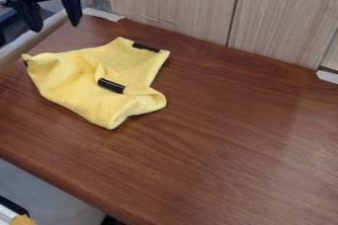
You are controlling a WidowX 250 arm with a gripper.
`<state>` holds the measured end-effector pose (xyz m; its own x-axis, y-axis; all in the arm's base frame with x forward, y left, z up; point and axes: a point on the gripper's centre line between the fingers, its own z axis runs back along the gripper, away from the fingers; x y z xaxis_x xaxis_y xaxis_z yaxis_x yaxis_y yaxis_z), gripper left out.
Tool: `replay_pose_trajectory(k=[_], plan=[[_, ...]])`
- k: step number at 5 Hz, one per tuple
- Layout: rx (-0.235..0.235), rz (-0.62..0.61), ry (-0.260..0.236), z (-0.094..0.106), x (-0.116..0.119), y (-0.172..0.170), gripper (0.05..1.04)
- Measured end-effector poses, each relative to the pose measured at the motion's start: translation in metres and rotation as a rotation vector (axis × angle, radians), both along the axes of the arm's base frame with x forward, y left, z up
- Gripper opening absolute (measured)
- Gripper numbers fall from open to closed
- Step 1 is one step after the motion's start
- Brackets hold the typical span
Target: Move the cloth to the left of the table
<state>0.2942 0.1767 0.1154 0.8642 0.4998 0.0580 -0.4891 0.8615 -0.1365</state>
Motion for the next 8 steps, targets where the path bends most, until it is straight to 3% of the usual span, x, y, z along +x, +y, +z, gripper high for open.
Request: replay_pose_trajectory(k=[1,2,3,5,6,8], plan=[[-0.017,0.005,0.025,-0.01,-0.001,-0.001,1.001],[0.008,-0.006,0.048,-0.036,0.0,-0.01,1.001],[-0.009,0.015,0.052,-0.058,0.0,-0.016,1.001],[0.069,0.039,0.054,-0.089,0.003,-0.023,1.001],[0.133,0.047,0.047,-0.095,0.006,-0.025,1.001],[0.134,0.045,0.069,-0.103,0.006,-0.026,1.001]])
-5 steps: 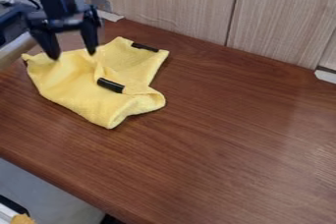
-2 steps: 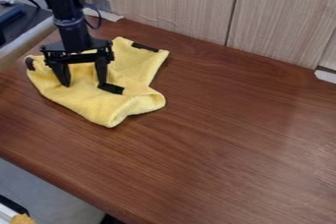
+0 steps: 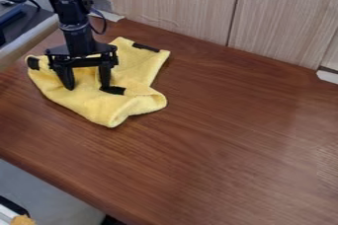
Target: Move the cloth to the left of the table
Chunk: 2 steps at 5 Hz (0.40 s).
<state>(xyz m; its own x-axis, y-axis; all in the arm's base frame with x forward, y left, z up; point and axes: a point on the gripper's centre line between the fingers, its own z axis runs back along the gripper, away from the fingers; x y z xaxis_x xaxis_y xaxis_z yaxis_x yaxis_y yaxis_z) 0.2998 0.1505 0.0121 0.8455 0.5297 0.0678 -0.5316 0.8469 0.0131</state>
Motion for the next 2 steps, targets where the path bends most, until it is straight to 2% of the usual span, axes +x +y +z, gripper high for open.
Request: replay_pose_trajectory(k=[2], plan=[[-0.018,-0.049,-0.003,-0.002,-0.003,-0.017,1.001]])
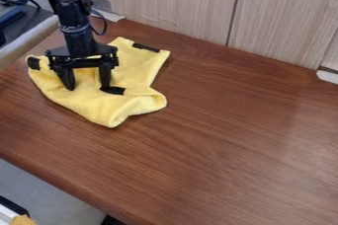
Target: Move the cloth to the left of the table
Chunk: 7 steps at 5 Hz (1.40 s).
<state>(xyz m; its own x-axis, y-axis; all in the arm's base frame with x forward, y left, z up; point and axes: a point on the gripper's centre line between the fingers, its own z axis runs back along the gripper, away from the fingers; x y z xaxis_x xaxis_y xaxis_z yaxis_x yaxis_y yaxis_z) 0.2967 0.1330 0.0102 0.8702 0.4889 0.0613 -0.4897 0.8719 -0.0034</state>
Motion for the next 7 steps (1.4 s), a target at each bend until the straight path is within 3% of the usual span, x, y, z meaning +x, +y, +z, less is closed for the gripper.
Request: replay_pose_trajectory(k=[3,4,6,7], plan=[[-0.08,-0.257,0.054,0.0,-0.02,-0.094,1.001],[-0.073,-0.344,0.067,-0.001,-0.037,-0.118,1.001],[-0.07,-0.378,0.071,-0.001,-0.052,-0.123,1.001],[-0.093,-0.366,0.048,0.012,-0.052,-0.122,1.001]])
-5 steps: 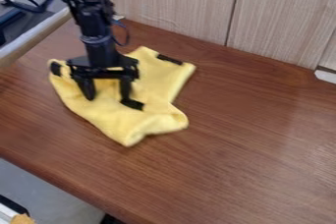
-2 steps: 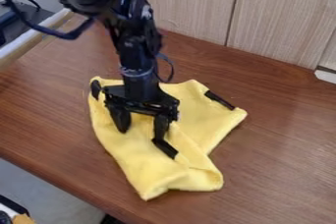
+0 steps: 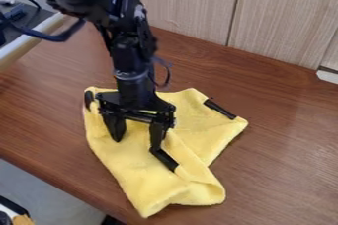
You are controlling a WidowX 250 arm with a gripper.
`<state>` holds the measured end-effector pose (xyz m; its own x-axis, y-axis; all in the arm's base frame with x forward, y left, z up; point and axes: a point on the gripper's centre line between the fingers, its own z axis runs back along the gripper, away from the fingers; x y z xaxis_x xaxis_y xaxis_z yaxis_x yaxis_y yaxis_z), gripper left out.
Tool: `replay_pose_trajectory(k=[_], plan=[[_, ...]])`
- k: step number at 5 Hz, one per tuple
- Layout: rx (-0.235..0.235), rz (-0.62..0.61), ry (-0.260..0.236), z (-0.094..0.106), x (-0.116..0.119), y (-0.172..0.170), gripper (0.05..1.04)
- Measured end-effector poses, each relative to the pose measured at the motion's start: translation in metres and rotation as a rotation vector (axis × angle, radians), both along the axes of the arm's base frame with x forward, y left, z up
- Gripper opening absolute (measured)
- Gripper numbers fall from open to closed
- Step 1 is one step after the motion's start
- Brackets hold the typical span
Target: Move the cloth to the left of the table
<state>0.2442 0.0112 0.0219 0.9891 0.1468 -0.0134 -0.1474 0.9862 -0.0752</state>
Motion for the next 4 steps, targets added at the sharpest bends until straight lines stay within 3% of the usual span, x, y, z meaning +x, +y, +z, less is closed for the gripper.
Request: replay_pose_trajectory(k=[2,4], plan=[[-0.049,0.005,-0.045,0.031,0.002,-0.004,1.001],[-0.098,0.036,-0.132,0.081,0.001,0.01,1.001]])
